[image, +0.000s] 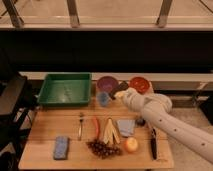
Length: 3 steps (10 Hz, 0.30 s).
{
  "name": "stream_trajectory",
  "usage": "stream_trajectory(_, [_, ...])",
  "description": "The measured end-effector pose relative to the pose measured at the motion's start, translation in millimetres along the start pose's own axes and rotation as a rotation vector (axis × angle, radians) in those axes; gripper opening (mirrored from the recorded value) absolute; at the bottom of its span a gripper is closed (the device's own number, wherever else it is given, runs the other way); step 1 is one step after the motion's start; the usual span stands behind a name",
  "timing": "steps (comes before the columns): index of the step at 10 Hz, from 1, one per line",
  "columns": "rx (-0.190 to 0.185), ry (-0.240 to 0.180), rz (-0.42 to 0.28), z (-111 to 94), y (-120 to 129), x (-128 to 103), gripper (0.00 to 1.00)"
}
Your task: Place eraser in purple bowl
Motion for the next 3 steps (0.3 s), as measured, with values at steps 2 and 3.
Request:
stream_trajectory(2, [-0.011,-0.022,-0.009,20.8,-5.5,16.8,0.0])
stream_trajectory(3, [-0.015,-0.037,-0.013,33.1,-8.2,22.6,0.0])
